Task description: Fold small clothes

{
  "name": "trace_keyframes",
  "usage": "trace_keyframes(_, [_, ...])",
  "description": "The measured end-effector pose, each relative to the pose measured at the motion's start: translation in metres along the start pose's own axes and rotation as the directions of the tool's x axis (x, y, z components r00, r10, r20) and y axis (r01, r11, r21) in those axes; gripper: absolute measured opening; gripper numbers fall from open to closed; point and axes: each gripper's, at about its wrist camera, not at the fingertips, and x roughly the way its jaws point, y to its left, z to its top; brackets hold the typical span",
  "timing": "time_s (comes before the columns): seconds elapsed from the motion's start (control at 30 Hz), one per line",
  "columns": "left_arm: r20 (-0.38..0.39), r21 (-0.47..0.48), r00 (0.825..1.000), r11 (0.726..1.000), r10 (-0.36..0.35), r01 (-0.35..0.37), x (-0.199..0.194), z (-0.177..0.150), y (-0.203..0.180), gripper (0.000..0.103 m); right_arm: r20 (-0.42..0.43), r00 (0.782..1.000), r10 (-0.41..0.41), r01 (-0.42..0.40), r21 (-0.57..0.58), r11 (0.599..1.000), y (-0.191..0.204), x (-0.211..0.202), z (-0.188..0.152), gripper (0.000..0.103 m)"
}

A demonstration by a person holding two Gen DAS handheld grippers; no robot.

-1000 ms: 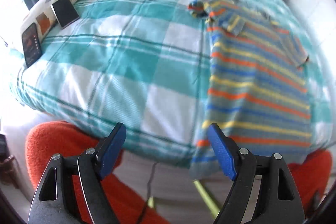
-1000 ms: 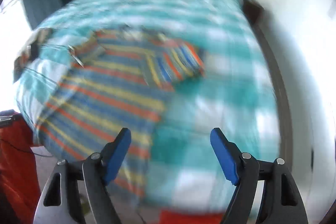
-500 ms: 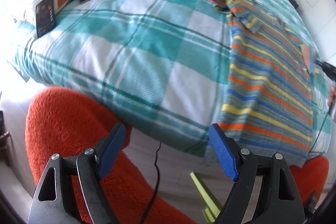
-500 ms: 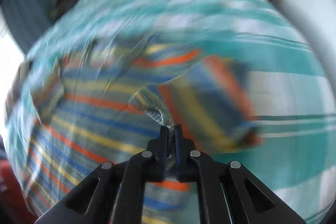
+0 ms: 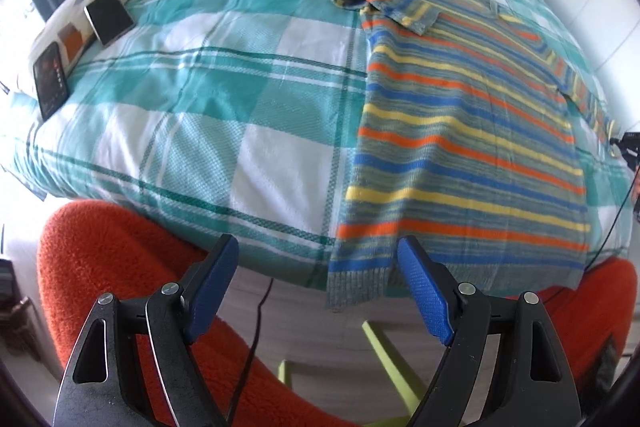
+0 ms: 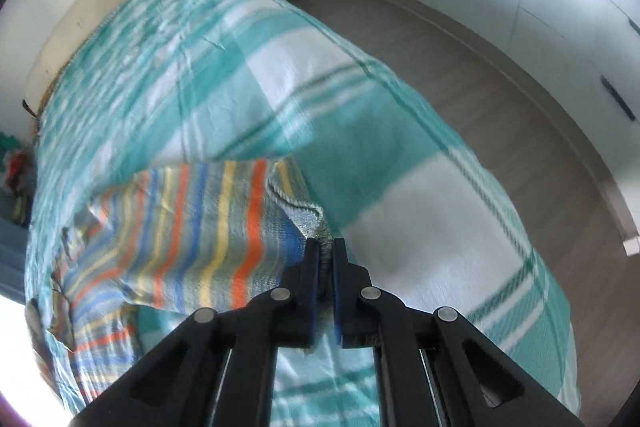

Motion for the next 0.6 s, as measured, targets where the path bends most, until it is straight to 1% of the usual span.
trace_keyframes(0.03, [-0.006, 0.004, 1.0, 1.0, 0.006, -0.006, 0.001, -0.002, 0.0, 0.083, 0.009, 0.999, -0.045, 0.045, -0.012, 0.999, -0.003, 0.003, -0.002, 0.003])
trace_keyframes(0.13, [-0.04, -0.008, 0.999, 1.0, 0.004, -0.004, 0.009, -0.005, 0.004, 0.083, 0.006, 1.0, 0.006, -0.006, 0.016, 1.0, -0.017, 0.003, -0.005, 0.003])
trace_keyframes(0.17, [-0.044, -0.015, 0.999, 1.0, 0.001, -0.001, 0.01, -0.006, 0.005, 0.083, 0.006, 0.999, 0.033, -0.033, 0.009, 0.999, -0.018, 0.002, -0.003, 0.004])
trace_keyframes(0.23, [-0.042, -0.024, 0.999, 1.0, 0.001, -0.002, 0.01, -0.007, 0.008, 0.083, 0.012, 0.999, 0.047, -0.047, 0.008, 0.999, -0.024, -0.004, 0.0, 0.005])
trace_keyframes(0.33, [-0.039, -0.031, 0.999, 0.999, 0.006, -0.007, 0.011, -0.006, 0.01, 0.083, 0.036, 0.995, 0.09, -0.093, 0.062, 0.994, -0.043, -0.02, 0.003, 0.025])
trace_keyframes(0.37, [-0.04, -0.034, 0.999, 0.999, 0.005, -0.007, 0.012, -0.006, 0.01, 0.083, 0.056, 0.994, 0.095, -0.099, 0.074, 0.992, -0.047, -0.027, 0.004, 0.035])
trace_keyframes(0.4, [-0.041, -0.035, 0.999, 0.999, 0.004, -0.005, 0.013, -0.006, 0.01, 0.083, 0.079, 0.993, 0.088, -0.094, 0.072, 0.993, -0.048, -0.034, 0.004, 0.037])
trace_keyframes(0.43, [-0.042, -0.033, 0.999, 0.999, 0.002, -0.004, 0.014, -0.006, 0.009, 0.083, 0.1, 0.991, 0.091, -0.096, 0.045, 0.994, -0.046, -0.043, 0.003, 0.037])
trace_keyframes(0.47, [-0.044, -0.03, 0.999, 1.0, 0.002, -0.004, 0.015, -0.006, 0.008, 0.083, 0.109, 0.985, 0.134, -0.134, -0.009, 0.991, -0.037, -0.048, 0.003, 0.038])
trace_keyframes(0.5, [-0.048, -0.026, 0.999, 1.0, 0.001, -0.002, 0.017, -0.005, 0.006, 0.083, 0.097, 0.978, 0.182, -0.178, -0.049, 0.983, -0.029, -0.049, 0.001, 0.038])
trace_keyframes(0.53, [-0.054, -0.019, 0.999, 1.0, -0.001, 0.0, 0.019, -0.005, 0.004, 0.083, 0.064, 0.97, 0.233, -0.227, -0.093, 0.969, -0.019, -0.047, -0.001, 0.038])
trace_keyframes(0.57, [-0.061, -0.011, 0.998, 1.0, -0.003, 0.003, 0.02, -0.003, 0.001, 0.083, 0.024, 0.967, 0.255, -0.25, -0.137, 0.959, -0.007, -0.04, -0.005, 0.038])
trace_keyframes(0.6, [-0.063, 0.002, 0.998, 1.0, -0.004, 0.004, 0.019, -0.001, -0.001, 0.083, -0.009, 0.971, 0.238, -0.236, -0.169, 0.957, 0.001, -0.033, -0.01, 0.039])
